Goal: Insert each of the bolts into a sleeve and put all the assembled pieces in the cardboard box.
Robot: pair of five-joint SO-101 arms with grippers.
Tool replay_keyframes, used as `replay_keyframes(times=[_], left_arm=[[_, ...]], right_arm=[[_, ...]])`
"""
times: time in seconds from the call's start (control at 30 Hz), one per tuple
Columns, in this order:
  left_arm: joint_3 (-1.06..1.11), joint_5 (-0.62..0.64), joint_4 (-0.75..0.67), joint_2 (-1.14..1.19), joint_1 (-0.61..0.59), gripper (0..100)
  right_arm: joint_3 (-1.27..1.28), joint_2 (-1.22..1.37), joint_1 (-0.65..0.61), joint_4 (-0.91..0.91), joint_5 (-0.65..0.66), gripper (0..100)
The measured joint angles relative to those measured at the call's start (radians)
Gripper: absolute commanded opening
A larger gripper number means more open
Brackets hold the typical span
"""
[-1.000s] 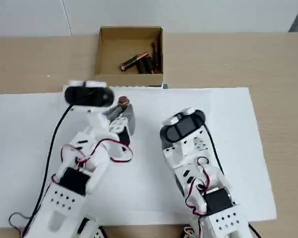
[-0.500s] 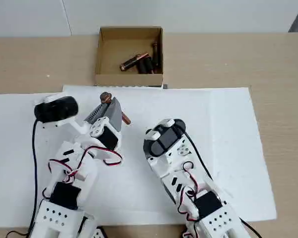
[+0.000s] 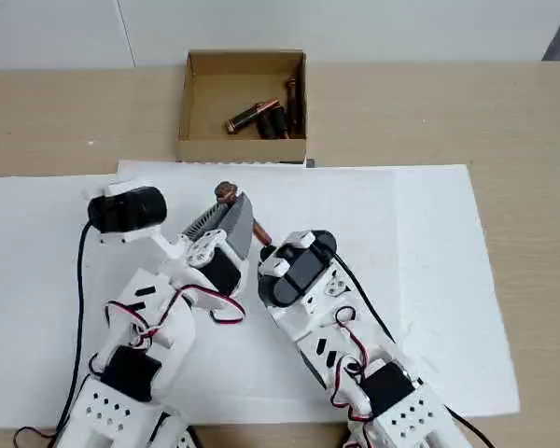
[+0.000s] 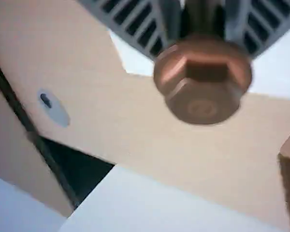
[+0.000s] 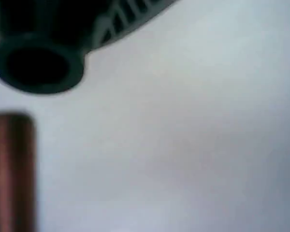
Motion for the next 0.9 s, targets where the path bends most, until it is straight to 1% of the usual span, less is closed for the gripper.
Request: replay_keyframes(times=[0.37,0.6,0.77,0.9], left_arm=[[0.051,0.0,-0.002,-0.003,0.014,1],[0.095,-0.008,-0.006,-0.018,0.094,1],[0.164,-0.104,-0.003,-0.008,0.172,1],[0.19,-0.158,-0.006,-0.011,0.186,1]], right_arm=[[0.0,0.002,0.0,-0.002,0.015,0.2],[0.003,0.003,0.003,0.002,0.015,0.2],[0.002,0.003,0.003,0.0,0.018,0.2],[0.005,0.005,0.003,0.002,0.018,0.2]])
